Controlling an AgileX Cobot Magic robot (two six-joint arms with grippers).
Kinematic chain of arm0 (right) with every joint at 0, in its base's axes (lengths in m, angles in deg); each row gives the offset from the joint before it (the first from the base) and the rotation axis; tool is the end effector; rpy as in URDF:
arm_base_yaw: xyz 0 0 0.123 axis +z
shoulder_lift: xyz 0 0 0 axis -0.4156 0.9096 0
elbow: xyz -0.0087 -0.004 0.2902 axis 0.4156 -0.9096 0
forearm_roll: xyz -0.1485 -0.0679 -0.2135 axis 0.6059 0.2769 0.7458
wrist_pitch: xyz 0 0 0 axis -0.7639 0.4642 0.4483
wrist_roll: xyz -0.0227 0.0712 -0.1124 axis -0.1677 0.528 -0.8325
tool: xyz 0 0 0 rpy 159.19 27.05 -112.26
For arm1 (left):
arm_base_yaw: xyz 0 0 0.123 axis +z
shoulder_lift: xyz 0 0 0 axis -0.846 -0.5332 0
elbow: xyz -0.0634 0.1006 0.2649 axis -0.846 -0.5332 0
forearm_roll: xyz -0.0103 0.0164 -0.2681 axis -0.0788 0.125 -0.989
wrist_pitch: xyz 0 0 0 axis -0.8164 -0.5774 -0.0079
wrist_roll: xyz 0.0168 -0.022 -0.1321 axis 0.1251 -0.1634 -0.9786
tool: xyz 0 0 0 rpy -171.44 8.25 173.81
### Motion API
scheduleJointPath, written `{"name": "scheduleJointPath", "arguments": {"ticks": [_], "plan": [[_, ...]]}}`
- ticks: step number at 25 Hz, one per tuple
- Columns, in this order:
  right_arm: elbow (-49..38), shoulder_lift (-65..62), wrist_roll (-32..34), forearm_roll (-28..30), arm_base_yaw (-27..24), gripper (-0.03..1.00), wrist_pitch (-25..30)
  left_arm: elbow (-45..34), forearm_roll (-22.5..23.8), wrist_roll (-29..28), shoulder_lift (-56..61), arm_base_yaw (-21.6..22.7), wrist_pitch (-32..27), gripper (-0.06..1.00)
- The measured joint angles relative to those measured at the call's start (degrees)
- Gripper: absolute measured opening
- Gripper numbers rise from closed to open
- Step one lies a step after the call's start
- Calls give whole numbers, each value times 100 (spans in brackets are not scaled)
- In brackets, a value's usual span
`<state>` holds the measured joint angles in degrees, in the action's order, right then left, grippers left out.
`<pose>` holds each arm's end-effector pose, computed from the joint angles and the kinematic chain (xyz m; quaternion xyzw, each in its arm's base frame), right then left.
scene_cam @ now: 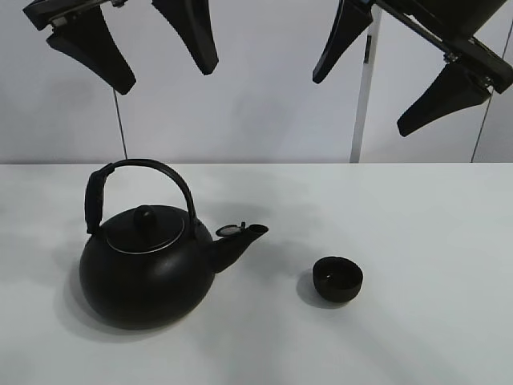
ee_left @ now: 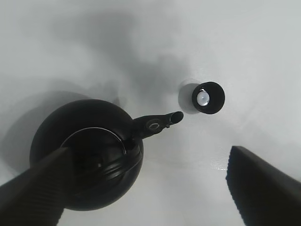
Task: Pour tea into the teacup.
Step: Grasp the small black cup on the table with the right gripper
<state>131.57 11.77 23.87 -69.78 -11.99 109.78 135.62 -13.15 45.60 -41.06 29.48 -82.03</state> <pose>0.3516 0.1306 0.2614 0.0290 0.9560 0.2445 0.1593 0.3445 -0.2232 0.2846 0.1789 0.9518 -0.1860 0.1657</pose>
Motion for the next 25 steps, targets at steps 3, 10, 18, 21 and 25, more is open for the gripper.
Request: {"name": "scheduleJointPath", "arguments": {"ticks": [3,10,18,21,25], "plan": [[0,0,0,0,0,66,0,0,0,0,0,0,0,63],[0,0,-48,0,0,66,0,0,0,0,0,0,0,63],[0,0,-1167,163,0,66,402,0,0,0,0,0,0,63],[0,0,-1922,392,0,66,691,0,0,0,0,0,0,63],[0,11,-2465,737,0,66,913,0,0,0,0,0,0,63]]}}
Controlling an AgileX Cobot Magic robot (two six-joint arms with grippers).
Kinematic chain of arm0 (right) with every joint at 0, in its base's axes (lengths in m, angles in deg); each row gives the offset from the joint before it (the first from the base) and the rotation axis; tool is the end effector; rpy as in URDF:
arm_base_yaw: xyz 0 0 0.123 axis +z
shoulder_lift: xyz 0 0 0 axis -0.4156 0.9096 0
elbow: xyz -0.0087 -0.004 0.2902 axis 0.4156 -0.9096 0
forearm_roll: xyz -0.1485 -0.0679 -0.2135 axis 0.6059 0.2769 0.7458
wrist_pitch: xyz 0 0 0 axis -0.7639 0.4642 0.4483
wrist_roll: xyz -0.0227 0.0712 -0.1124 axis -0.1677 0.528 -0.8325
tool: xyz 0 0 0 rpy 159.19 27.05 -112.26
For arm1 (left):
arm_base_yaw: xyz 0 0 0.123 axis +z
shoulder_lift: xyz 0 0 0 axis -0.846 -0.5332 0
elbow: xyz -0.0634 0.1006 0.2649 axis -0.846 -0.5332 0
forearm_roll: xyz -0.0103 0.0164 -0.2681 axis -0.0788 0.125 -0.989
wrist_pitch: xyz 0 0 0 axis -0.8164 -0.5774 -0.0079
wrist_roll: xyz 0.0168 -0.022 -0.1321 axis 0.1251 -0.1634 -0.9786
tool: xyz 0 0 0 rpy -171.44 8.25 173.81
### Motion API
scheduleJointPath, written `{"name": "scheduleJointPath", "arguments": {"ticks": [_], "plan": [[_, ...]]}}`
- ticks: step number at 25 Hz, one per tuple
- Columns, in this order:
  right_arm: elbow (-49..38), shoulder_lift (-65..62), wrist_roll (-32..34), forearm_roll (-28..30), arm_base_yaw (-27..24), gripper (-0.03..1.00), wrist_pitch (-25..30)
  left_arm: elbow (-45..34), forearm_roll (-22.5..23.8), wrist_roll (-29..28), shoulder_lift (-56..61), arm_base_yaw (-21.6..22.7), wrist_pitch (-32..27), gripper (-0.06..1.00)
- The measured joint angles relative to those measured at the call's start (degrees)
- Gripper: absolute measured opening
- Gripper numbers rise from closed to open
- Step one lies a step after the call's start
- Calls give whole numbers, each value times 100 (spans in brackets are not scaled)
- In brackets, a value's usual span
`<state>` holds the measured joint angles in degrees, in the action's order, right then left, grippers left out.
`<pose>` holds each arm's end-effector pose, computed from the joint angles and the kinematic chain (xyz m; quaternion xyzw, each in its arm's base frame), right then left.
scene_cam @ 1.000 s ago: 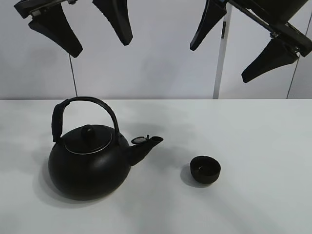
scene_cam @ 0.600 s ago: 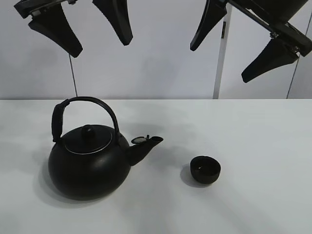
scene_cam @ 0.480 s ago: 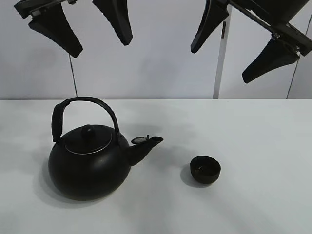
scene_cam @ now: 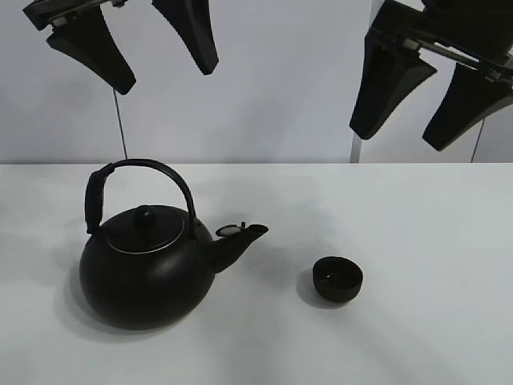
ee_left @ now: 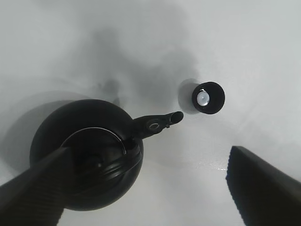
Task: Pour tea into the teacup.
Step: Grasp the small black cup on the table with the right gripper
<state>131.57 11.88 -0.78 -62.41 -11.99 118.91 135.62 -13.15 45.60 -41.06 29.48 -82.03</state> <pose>0.3329 0.1169 0.2490 -0.2193 0.9543 0.1571 0.1288 0.3445 -0.2232 0.2846 0.1789 0.9518 -0.1860 0.1657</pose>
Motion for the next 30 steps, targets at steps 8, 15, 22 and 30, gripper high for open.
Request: {"name": "scheduleJointPath", "arguments": {"ticks": [8,15,22,30], "plan": [[0,324,-134,1492,720,66,-168,0,0,0,0,0,0,63],[-251,596,-225,2325,1546,66,-593,0,0,0,0,0,0,63],[-742,909,-240,2418,1565,66,-1424,0,0,0,0,0,0,63],[-753,1522,-240,2164,1565,62,-1944,0,0,0,0,0,0,63]]}}
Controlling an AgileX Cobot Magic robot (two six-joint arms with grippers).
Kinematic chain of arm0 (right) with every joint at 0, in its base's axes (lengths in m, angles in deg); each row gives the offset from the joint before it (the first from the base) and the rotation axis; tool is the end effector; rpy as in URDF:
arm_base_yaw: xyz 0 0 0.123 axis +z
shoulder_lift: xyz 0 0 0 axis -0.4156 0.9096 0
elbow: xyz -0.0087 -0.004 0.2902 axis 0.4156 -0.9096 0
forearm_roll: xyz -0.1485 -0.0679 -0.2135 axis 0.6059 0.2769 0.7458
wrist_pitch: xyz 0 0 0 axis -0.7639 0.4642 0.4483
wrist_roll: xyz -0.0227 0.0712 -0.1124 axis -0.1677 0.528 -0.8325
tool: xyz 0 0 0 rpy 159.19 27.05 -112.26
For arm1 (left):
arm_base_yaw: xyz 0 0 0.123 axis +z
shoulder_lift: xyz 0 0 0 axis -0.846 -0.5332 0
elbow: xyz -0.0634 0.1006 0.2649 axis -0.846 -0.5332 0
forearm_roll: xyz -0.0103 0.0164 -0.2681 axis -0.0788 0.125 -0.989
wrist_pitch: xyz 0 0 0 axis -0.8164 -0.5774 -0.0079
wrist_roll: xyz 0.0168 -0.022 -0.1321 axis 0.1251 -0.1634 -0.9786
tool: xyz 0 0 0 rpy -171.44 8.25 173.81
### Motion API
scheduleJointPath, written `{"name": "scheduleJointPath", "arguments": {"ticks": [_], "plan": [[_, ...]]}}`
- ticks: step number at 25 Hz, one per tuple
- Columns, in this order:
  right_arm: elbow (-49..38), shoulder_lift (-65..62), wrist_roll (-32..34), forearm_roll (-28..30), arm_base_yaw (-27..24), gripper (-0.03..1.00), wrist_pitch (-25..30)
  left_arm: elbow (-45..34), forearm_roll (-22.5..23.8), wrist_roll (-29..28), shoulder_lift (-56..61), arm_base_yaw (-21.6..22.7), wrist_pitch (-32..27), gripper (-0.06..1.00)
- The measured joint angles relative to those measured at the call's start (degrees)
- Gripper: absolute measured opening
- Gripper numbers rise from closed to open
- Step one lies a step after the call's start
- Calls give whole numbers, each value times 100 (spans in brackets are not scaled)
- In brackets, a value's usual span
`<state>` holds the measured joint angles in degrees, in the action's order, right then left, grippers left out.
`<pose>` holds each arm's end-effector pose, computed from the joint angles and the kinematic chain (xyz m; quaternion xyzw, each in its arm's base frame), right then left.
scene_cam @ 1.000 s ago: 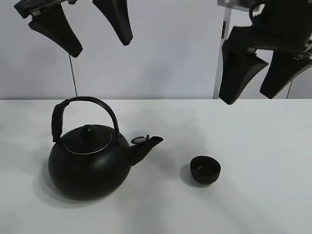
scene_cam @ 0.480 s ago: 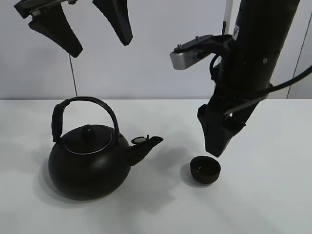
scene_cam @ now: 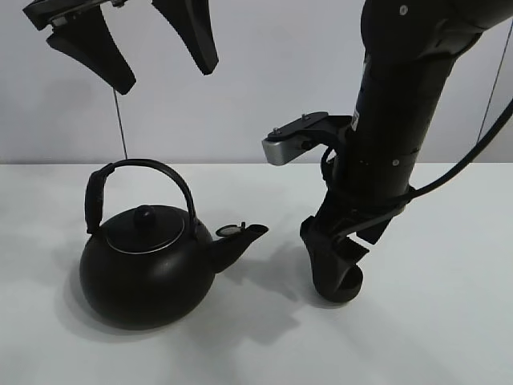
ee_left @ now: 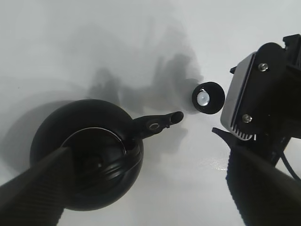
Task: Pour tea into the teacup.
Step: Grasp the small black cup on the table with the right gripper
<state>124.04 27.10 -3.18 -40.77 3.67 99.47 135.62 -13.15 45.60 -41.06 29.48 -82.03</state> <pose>0.3359 0.1774 0.1167 -0.4333 0.8965 -0.0055 0.0919 0.3445 -0.2232 0.2846 0.1789 0.9518 -0.1860 0.1657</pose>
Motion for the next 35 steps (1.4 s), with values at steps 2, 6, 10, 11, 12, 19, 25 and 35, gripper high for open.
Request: {"name": "scheduleJointPath", "arguments": {"ticks": [2,6,10,11,12,19,25,35], "plan": [[0,92,0,-28,0,62,-108,0,0,0,0,0,0,63],[0,270,0,-48,0,62,-216,0,0,0,0,0,0,63],[0,408,25,-48,0,62,-300,0,0,0,0,0,0,63],[0,447,38,-48,0,62,-322,0,0,0,0,0,0,63],[0,476,81,-48,0,62,-335,0,0,0,0,0,0,63],[0,569,440,207,0,44,-374,0,0,0,0,0,0,63],[0,568,650,380,0,40,-369,0,0,0,0,0,0,63],[0,262,704,380,0,40,-364,0,0,0,0,0,0,63]]}}
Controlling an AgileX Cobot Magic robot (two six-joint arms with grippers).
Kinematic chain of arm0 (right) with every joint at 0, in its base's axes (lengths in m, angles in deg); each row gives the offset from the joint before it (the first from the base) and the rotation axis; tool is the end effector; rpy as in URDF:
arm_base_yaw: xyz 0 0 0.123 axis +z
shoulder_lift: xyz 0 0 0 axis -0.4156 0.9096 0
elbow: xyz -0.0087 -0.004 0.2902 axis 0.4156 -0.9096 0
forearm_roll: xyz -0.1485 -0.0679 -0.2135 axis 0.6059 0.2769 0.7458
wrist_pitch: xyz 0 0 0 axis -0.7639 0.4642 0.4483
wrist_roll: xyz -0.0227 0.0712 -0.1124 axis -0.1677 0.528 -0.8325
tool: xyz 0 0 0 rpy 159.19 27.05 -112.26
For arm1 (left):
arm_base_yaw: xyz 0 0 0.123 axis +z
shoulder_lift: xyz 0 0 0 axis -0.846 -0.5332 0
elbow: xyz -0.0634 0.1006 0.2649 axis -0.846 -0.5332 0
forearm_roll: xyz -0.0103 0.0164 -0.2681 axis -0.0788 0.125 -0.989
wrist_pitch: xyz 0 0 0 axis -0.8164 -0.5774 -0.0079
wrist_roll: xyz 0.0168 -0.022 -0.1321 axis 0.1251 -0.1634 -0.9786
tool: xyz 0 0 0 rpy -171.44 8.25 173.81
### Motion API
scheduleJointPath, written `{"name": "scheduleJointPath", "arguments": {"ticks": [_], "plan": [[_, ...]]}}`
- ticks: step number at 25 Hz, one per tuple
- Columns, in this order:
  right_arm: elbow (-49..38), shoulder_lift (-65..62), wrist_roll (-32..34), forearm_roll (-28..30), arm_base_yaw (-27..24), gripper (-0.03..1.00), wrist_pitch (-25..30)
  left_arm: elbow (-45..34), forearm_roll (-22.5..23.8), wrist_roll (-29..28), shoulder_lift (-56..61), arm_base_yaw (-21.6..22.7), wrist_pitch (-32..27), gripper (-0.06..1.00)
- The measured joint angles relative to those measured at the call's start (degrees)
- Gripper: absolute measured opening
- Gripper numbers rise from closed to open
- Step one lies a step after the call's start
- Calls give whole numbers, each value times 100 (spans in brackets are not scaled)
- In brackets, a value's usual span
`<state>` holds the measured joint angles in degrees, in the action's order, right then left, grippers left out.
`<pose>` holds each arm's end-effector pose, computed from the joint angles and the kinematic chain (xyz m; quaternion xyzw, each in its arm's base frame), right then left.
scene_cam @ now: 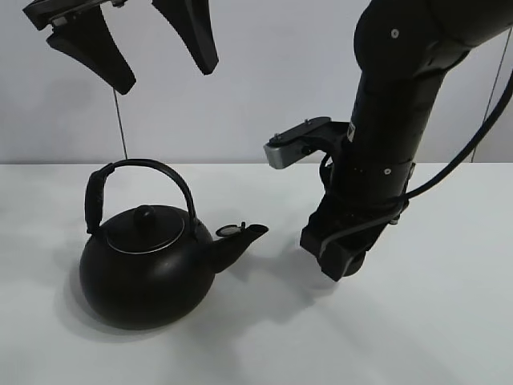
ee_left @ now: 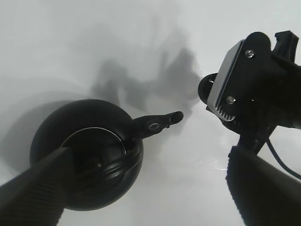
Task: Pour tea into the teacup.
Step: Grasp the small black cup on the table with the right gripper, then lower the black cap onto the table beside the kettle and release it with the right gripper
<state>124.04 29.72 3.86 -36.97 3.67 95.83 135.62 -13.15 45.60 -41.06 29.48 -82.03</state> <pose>0.3457 0.1761 0.1011 -0.3983 0.9111 -0.0224 0.1035 0.3445 -0.2232 0.2846 0.1789 0.9518 -0.1860 0.1657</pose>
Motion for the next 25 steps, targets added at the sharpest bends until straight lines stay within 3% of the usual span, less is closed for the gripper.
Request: {"name": "scheduleJointPath", "arguments": {"ticks": [7,14,25], "plan": [[0,-281,-269,-177,76,40,137,0,0,0,0,0,0,63],[0,-245,-340,-133,587,40,15,0,0,0,0,0,0,63],[0,212,-340,-111,613,40,-200,0,0,0,0,0,0,63]]}}
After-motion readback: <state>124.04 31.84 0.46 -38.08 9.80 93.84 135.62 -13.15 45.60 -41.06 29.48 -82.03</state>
